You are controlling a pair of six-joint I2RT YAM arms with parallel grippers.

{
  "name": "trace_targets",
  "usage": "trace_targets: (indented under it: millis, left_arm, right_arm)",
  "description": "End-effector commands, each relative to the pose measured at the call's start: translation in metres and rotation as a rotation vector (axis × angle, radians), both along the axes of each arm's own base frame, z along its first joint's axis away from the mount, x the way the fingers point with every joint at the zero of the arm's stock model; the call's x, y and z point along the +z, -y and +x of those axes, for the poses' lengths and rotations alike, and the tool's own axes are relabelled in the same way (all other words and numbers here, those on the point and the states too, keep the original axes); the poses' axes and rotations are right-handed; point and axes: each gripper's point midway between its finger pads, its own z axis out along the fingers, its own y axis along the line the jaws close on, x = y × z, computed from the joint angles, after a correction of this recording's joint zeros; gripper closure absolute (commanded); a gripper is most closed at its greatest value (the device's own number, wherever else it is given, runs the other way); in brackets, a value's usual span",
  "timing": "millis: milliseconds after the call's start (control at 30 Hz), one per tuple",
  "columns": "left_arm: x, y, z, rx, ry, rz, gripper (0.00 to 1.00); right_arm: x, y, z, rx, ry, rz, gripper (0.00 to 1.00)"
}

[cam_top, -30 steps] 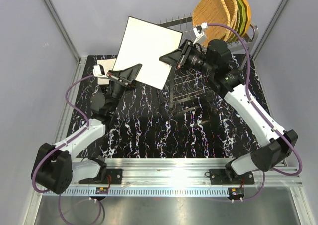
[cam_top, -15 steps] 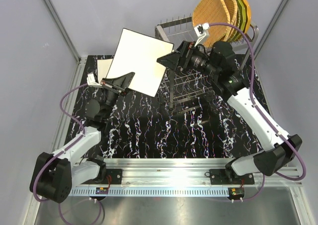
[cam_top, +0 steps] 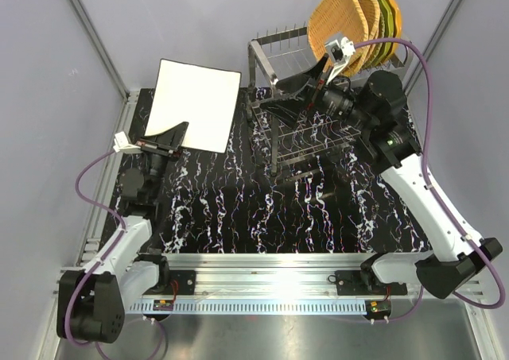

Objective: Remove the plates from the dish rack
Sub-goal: Place the plate on the table

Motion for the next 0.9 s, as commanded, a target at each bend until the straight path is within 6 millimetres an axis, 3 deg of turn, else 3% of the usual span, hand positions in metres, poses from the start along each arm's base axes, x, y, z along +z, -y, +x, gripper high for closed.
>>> trace_targets:
  millis: [0,267,467,767,867]
  left_arm:
    - [0.073,-0.013,-0.04,0.011,0.294,-0.038,1.0]
    - [0.051,-0.027,-0.026,0.058,0.238,0.015,1.0]
    - [0.038,-0.05,-0.006,0.131,0.195,0.042,1.0]
    - [0.01,-0.075,0.044,0.21,0.092,0.071,1.0]
    - [0.011,-0.08,0.058,0.223,0.099,0.072,1.0]
  right_arm:
    - [0.017,0.004,-0.02,0.039,0.181,-0.029,0.0]
    - [0.006,0.011,-0.027,0.025,0.242,-0.105,0.0]
    - [0.002,0.016,-0.026,-0.003,0.26,-0.127,0.0]
    - [0.0,0.022,-0.022,-0.039,0.273,-0.138,0.0]
    - [0.001,0.025,-0.022,-0.05,0.284,-0.14,0.0]
